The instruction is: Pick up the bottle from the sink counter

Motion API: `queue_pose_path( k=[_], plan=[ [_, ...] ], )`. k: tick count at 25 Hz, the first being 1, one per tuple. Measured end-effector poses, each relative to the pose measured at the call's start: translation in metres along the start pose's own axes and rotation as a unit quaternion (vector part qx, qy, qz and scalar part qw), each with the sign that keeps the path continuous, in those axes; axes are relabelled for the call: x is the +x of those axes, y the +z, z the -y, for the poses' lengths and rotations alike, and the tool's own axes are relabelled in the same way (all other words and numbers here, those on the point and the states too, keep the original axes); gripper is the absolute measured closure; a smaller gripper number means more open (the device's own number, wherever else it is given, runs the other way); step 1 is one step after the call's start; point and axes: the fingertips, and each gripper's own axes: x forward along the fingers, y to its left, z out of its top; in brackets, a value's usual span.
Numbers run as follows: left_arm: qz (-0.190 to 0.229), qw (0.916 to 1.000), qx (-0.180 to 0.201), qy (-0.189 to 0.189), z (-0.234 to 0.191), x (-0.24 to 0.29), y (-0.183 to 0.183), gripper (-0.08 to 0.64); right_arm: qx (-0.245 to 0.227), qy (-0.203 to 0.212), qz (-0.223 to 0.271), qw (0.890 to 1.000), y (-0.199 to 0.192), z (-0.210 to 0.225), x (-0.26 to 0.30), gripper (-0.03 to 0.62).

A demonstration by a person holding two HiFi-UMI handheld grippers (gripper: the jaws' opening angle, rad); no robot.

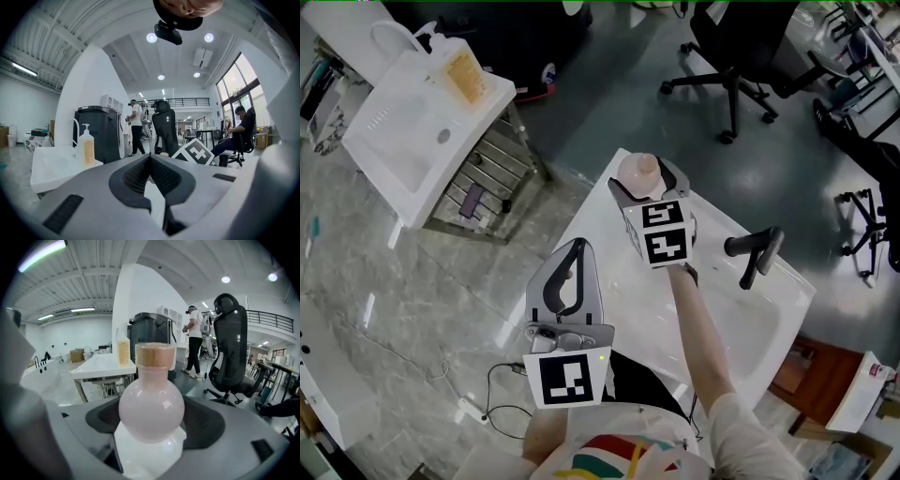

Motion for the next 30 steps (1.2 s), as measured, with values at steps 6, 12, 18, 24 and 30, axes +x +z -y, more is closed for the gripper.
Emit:
queue_pose_path(
  k=[6, 12, 18, 24, 30],
  plan=[
    [0.036, 0.9988, 0.004, -0.032, 0.015, -0.001, 0.033, 0.541, 0.000, -0.022, 0.049, 0.999, 0.049, 0.006, -0.055, 0.206],
    [0.058, 0.9964, 0.012, -0.061, 0.034, -0.004, 0.062, 0.541, 0.021, -0.061, 0.121, 0.991, 0.091, 0.015, -0.137, 0.206],
    [0.091, 0.9879, 0.033, -0.122, 0.074, -0.010, 0.089, 0.542, -0.003, -0.136, 0.157, 0.978, 0.106, 0.034, -0.218, 0.206],
    [0.113, 0.9758, 0.043, -0.182, 0.118, -0.014, 0.104, 0.541, 0.014, -0.202, 0.175, 0.964, 0.093, 0.048, -0.291, 0.206],
    [0.133, 0.9578, 0.075, -0.244, 0.165, -0.030, 0.112, 0.541, 0.045, -0.257, 0.188, 0.947, 0.063, 0.047, -0.358, 0.206]
  ],
)
